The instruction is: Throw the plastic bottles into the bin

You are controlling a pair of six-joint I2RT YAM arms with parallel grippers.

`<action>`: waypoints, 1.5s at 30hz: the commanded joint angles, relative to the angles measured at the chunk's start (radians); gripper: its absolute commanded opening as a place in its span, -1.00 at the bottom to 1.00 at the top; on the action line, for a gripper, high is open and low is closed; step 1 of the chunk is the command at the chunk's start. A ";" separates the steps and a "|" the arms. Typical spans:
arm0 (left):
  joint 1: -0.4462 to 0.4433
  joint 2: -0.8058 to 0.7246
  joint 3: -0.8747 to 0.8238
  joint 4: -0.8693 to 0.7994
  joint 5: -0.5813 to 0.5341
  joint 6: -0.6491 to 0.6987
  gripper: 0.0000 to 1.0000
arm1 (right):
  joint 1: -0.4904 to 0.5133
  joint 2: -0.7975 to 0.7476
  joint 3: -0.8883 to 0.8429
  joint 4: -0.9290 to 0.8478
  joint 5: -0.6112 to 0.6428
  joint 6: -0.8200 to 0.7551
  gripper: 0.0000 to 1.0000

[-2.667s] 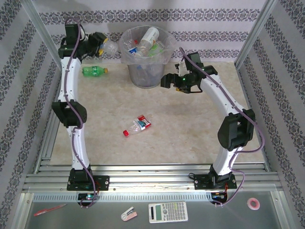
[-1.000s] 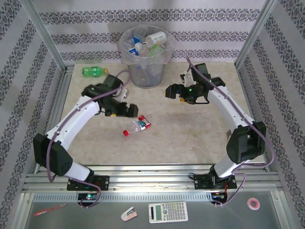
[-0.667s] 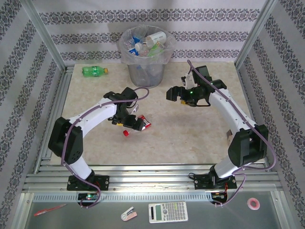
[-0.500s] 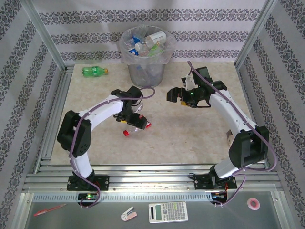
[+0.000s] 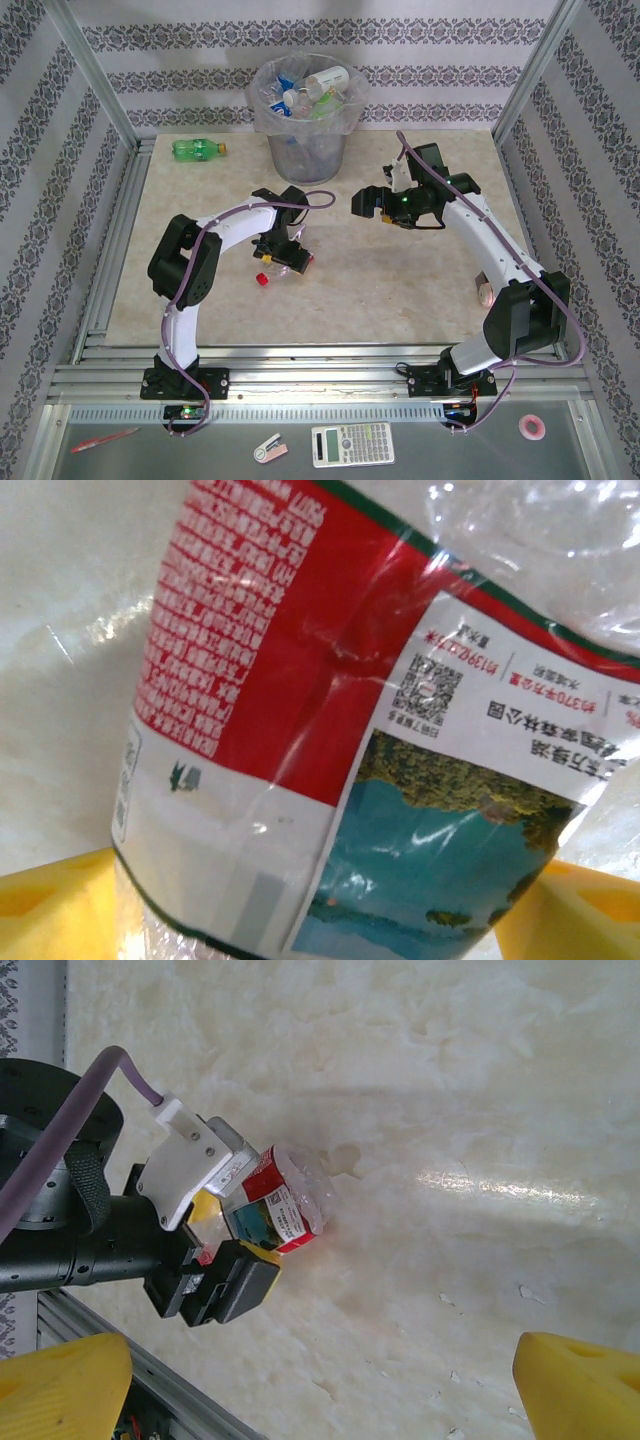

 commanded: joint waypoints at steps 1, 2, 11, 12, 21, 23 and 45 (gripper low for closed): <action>-0.010 0.008 -0.005 0.028 0.008 -0.033 0.54 | -0.001 -0.010 0.009 0.008 -0.007 -0.014 0.95; -0.008 0.003 -0.015 0.036 0.017 -0.042 0.46 | -0.002 -0.010 0.011 0.007 -0.007 -0.015 0.96; 0.061 -0.151 -0.155 0.198 0.167 -0.246 0.13 | -0.002 -0.013 0.008 0.012 0.002 -0.017 0.95; 0.075 -0.182 -0.176 0.228 0.187 -0.287 0.12 | -0.002 -0.018 0.007 0.012 0.004 -0.017 0.96; 0.247 -0.566 -0.457 0.500 0.297 -0.728 0.07 | -0.008 -0.029 0.002 0.010 0.007 -0.025 0.95; 0.285 -0.661 -0.510 0.495 0.298 -0.802 0.07 | -0.010 -0.029 0.002 0.008 0.004 -0.028 0.96; 0.340 -0.204 0.695 0.276 0.243 -0.863 0.90 | -0.064 -0.051 0.027 -0.016 -0.036 -0.065 0.95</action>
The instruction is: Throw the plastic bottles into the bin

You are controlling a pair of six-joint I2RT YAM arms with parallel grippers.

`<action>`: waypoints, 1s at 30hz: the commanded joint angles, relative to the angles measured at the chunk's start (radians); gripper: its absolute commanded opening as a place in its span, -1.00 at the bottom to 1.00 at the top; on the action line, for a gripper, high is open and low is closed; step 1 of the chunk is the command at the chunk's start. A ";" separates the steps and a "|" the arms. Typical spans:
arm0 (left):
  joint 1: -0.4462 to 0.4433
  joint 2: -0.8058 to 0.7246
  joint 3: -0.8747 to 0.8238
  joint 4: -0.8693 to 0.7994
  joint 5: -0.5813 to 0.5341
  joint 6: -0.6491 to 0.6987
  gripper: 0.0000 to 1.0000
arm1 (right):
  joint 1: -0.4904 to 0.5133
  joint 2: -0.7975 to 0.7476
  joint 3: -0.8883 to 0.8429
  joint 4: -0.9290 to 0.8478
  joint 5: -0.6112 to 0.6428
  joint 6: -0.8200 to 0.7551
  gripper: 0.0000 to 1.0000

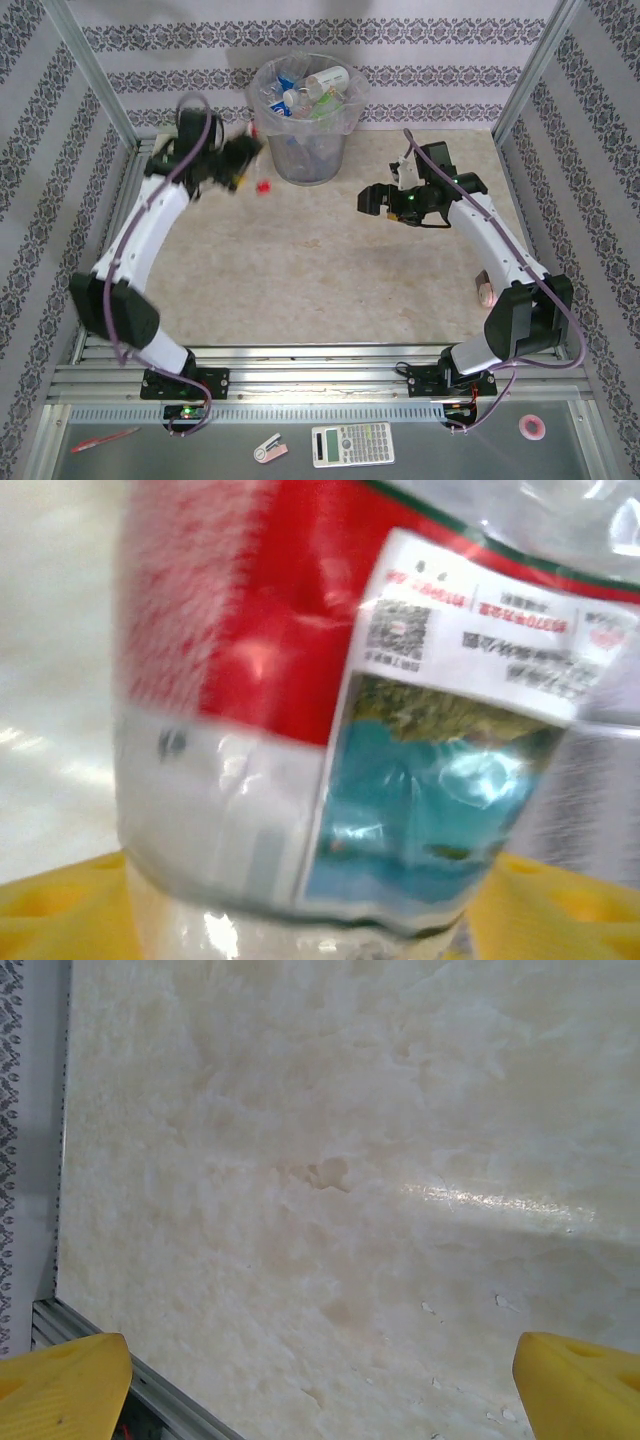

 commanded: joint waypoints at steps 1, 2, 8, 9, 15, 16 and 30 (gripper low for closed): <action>0.005 0.200 0.473 -0.032 0.029 0.016 1.00 | -0.016 -0.039 0.023 -0.015 -0.029 -0.027 0.96; 0.007 0.266 0.606 -0.067 0.027 0.018 1.00 | -0.019 -0.046 0.015 -0.011 -0.034 -0.025 0.95; 0.011 0.308 0.713 -0.185 -0.010 0.066 0.99 | -0.032 -0.095 -0.055 0.005 -0.041 -0.014 0.95; 0.015 0.285 0.678 -0.195 -0.029 0.080 0.99 | -0.035 -0.096 -0.064 0.010 -0.046 -0.012 0.95; 0.030 0.047 0.243 -0.115 -0.117 0.134 1.00 | -0.040 -0.078 -0.078 0.024 -0.066 -0.017 0.96; 0.033 0.008 0.173 -0.101 -0.132 0.134 1.00 | -0.040 -0.072 -0.073 0.025 -0.071 -0.019 0.95; 0.153 -0.202 -0.270 -0.105 -0.215 0.283 1.00 | -0.037 -0.020 -0.034 0.018 -0.078 -0.024 0.96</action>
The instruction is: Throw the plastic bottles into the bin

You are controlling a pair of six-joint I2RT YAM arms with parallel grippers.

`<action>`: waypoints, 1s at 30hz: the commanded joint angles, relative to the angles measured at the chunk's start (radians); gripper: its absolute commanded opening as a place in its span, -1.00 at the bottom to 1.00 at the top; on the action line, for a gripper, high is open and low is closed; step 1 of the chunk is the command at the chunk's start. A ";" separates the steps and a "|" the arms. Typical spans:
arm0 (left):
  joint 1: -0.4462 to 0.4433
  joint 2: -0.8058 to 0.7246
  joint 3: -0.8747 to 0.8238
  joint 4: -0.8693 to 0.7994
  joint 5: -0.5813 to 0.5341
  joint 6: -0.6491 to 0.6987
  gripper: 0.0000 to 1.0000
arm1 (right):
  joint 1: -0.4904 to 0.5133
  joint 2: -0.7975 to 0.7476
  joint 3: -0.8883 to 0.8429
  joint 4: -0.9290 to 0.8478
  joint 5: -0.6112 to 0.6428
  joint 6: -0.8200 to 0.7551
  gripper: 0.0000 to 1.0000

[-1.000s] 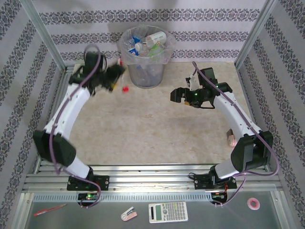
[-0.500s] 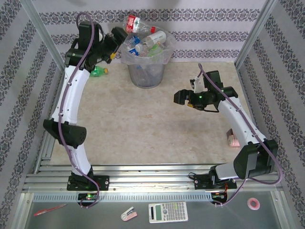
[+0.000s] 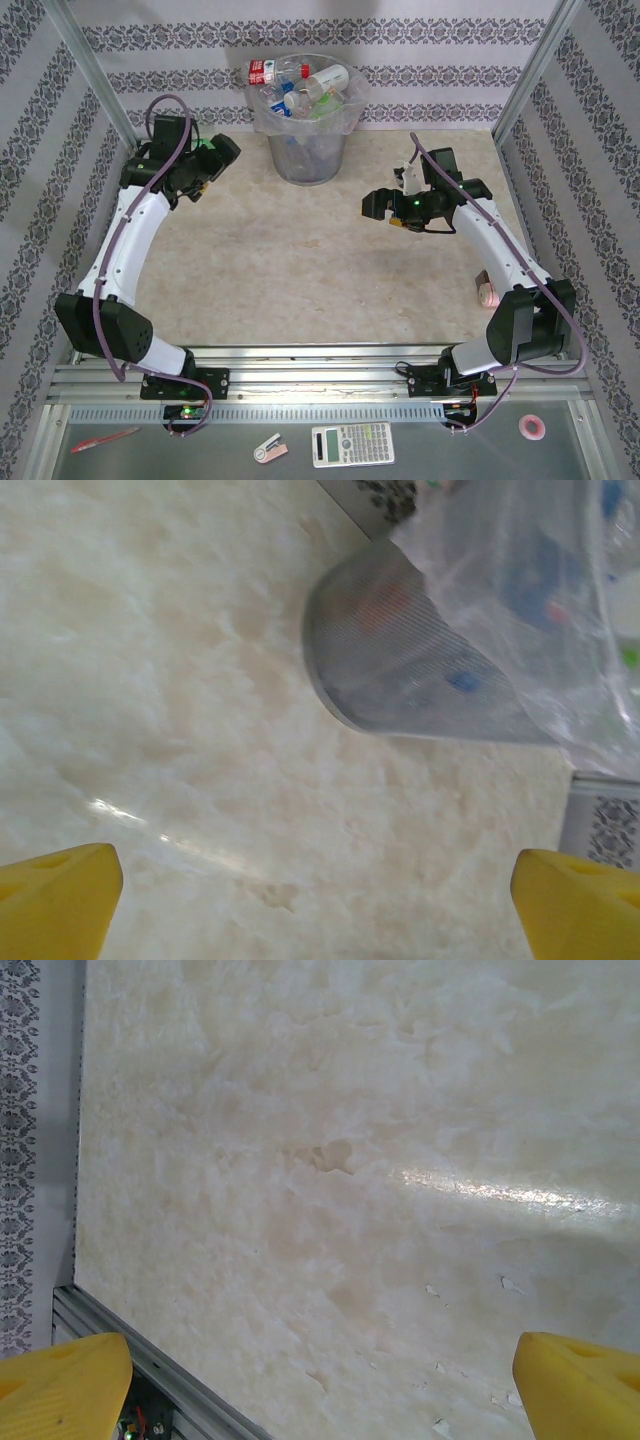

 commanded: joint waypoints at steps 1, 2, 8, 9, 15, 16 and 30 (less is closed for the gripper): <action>0.044 0.000 -0.006 -0.002 -0.024 0.091 1.00 | -0.007 0.005 0.026 0.006 -0.014 -0.005 0.96; 0.054 0.015 0.008 -0.012 -0.027 0.109 0.99 | -0.004 0.002 0.024 0.006 -0.012 -0.003 0.96; 0.145 0.154 0.124 -0.024 0.013 0.180 0.99 | 0.011 -0.003 0.018 0.002 0.001 0.003 0.95; 0.158 0.184 0.157 -0.030 0.018 0.191 0.99 | 0.013 -0.003 0.017 0.000 0.006 0.004 0.95; 0.225 0.396 0.317 0.024 0.108 0.197 1.00 | 0.024 0.015 0.034 0.002 0.031 0.032 0.96; 0.234 0.434 0.344 0.040 0.122 0.190 1.00 | 0.028 0.022 0.044 -0.002 0.036 0.036 0.96; 0.281 0.893 0.781 0.067 0.169 0.015 1.00 | 0.072 0.175 0.146 -0.002 0.087 0.070 0.95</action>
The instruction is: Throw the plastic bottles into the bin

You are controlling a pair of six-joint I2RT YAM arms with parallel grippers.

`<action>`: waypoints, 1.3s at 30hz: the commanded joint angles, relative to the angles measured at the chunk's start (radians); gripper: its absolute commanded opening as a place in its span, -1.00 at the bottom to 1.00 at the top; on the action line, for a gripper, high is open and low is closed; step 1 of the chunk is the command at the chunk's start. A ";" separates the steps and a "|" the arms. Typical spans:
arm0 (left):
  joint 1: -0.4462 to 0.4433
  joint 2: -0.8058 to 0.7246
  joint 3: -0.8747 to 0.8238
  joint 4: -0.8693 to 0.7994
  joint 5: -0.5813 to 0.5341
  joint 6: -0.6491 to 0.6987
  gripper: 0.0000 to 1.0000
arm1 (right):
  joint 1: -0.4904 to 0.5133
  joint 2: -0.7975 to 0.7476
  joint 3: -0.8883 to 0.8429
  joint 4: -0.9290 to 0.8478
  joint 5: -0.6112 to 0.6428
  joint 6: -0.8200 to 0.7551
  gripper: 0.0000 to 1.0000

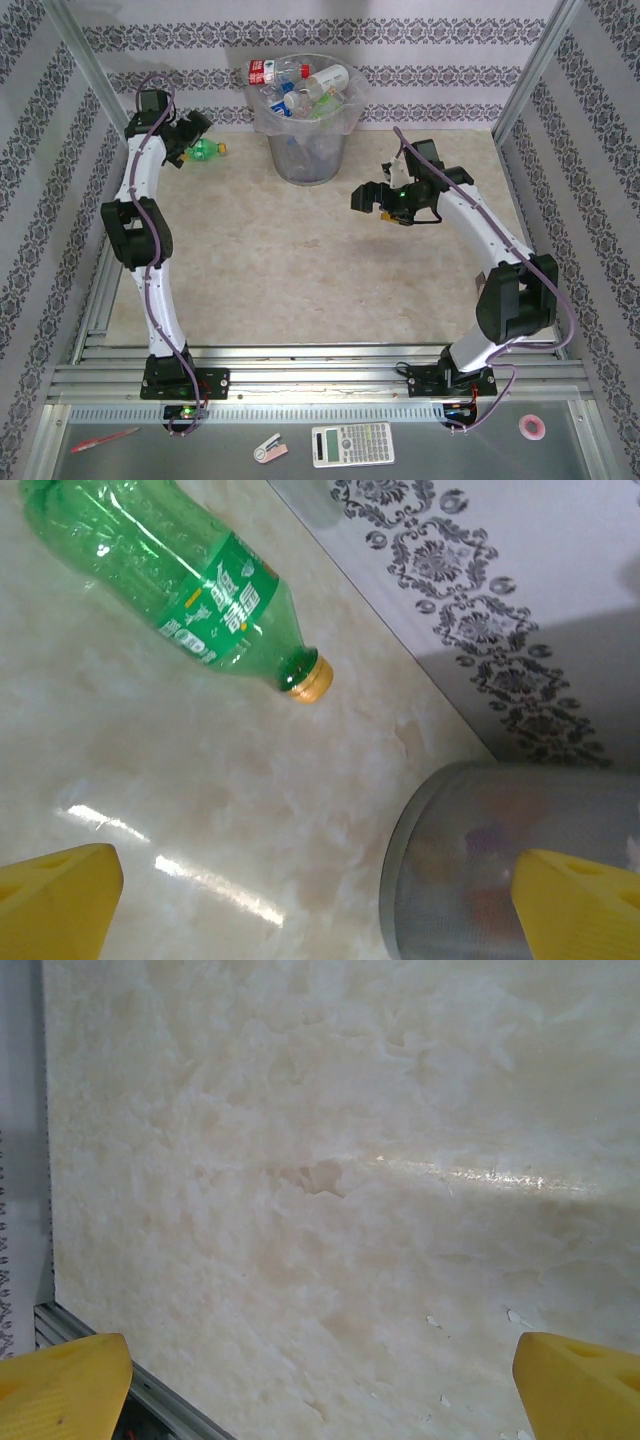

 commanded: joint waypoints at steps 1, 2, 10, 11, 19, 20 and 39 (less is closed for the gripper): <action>0.018 0.078 0.109 -0.004 0.009 -0.084 1.00 | 0.015 0.035 0.043 0.001 0.025 0.018 0.95; 0.020 0.111 0.145 -0.017 0.009 -0.105 1.00 | 0.015 0.045 0.051 -0.001 0.029 0.019 0.96; 0.022 0.297 0.364 -0.096 0.006 -0.219 1.00 | 0.016 0.095 0.089 -0.001 0.039 0.018 0.95; 0.022 0.306 0.364 -0.097 0.005 -0.230 1.00 | 0.017 0.103 0.094 -0.001 0.039 0.017 0.96; 0.023 0.341 0.370 -0.117 -0.055 -0.266 1.00 | 0.010 0.159 0.141 -0.007 0.026 -0.002 0.96; 0.023 0.346 0.372 -0.110 -0.058 -0.271 1.00 | 0.008 0.165 0.148 -0.007 0.022 -0.004 0.95; 0.038 0.449 0.462 -0.157 -0.124 -0.307 0.98 | -0.028 0.213 0.193 0.000 0.001 -0.003 0.95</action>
